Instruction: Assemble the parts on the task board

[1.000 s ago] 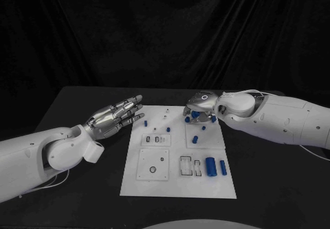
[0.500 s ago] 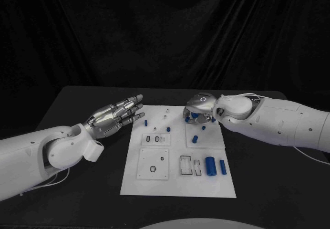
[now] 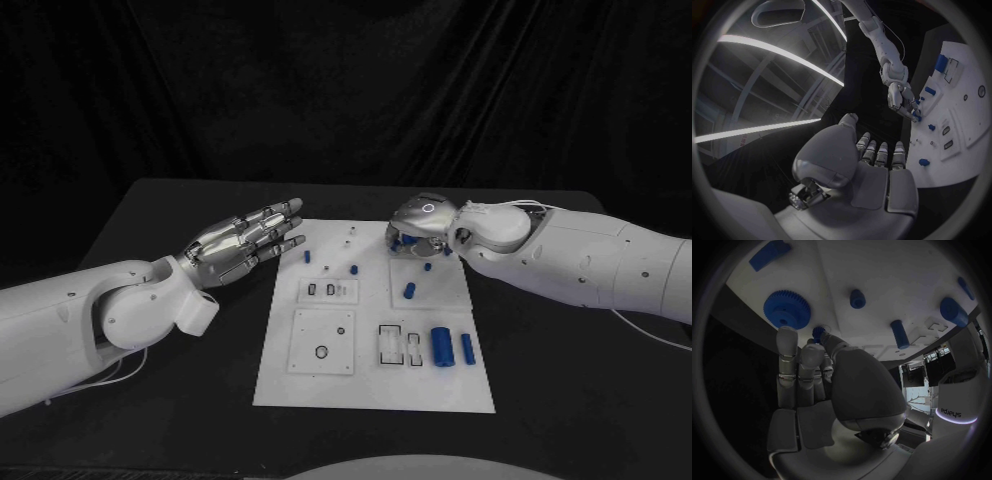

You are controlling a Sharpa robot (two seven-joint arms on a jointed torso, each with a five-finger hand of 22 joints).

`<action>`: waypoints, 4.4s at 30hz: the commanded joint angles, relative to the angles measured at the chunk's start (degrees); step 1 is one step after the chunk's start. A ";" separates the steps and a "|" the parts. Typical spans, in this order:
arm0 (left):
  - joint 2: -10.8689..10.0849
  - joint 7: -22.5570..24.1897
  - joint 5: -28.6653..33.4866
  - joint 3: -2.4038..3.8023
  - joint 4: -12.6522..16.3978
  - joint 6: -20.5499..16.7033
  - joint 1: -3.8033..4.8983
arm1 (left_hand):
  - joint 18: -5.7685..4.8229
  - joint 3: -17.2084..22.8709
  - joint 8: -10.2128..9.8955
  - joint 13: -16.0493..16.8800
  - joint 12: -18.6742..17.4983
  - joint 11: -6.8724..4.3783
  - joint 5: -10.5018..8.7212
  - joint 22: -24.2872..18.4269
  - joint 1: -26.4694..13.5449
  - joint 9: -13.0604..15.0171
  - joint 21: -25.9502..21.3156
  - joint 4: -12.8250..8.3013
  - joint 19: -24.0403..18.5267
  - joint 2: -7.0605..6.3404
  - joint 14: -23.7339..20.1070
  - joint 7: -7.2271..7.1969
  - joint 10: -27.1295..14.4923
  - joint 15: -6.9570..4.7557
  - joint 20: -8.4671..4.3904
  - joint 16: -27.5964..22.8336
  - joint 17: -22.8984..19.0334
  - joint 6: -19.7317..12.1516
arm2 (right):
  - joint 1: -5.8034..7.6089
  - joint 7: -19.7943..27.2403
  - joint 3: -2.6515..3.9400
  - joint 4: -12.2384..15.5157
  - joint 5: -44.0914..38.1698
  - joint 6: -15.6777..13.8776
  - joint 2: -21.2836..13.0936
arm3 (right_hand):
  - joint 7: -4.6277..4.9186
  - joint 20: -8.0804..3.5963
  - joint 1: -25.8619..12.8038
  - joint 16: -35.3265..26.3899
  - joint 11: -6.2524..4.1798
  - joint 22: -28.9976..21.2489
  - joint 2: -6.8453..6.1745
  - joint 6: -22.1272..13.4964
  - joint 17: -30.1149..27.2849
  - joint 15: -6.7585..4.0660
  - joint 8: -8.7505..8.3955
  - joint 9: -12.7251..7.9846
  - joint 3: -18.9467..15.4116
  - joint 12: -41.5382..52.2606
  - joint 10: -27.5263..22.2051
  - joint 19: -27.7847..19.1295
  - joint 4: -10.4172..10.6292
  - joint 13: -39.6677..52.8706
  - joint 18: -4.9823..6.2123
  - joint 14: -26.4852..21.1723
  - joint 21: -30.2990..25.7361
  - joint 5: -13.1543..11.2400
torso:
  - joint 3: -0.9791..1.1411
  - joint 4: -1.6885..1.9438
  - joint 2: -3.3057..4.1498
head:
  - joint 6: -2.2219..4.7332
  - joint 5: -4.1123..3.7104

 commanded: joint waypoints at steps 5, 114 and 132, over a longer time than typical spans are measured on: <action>0.23 -0.47 0.01 0.05 -0.24 1.17 0.08 | 0.23 0.32 0.43 0.16 0.52 0.34 0.81 0.03 0.69 0.08 -0.20 -0.76 -0.05 -0.04 0.19 0.17 0.33 0.34 0.55 -0.17 0.08 0.58 | -0.19 1.08 0.03 -0.24 0.61 -3.81 -0.25 | 0.36 0.35 1.54 -0.84 -0.06 0.12 0.08 1.07 -1.43 0.53 0.43 0.62 1.48 -0.22 3.34 -1.19 -0.61 0.19 -0.41 -0.87 0.07 -1.58 | -0.05 0.02 -0.06 | -0.26 0.05; -1.37 2.49 0.03 0.05 1.53 -2.77 0.07 | 0.43 3.47 2.01 0.30 1.93 0.47 4.19 0.17 -0.11 0.35 -0.06 -3.69 0.27 0.98 0.46 0.31 0.49 0.52 1.06 0.12 0.22 2.06 | 2.18 -1.73 0.05 -12.43 5.95 1.73 12.82 | 0.69 1.09 0.50 -0.78 1.02 5.40 -1.94 -5.33 -0.34 1.12 -4.92 -0.22 3.51 -3.86 -0.35 -2.72 0.55 0.00 -0.82 -1.82 2.55 -1.50 | -0.19 1.62 1.10 | 1.67 0.61; -1.37 2.39 0.03 0.05 1.03 -2.65 0.07 | 0.44 3.52 2.04 0.28 1.86 0.53 4.17 0.17 -0.13 0.35 -0.05 -3.73 0.28 0.92 0.44 0.38 0.43 0.55 1.10 0.11 0.21 2.07 | 2.55 -2.30 0.05 -11.42 6.21 -4.35 10.83 | -3.38 1.21 -1.13 -1.72 0.40 6.28 -2.70 -17.35 -0.68 1.08 -5.86 -3.00 -0.45 -3.15 -15.45 -4.05 0.07 0.21 -0.68 -3.10 1.17 -2.69 | -0.19 1.56 1.01 | 2.25 0.72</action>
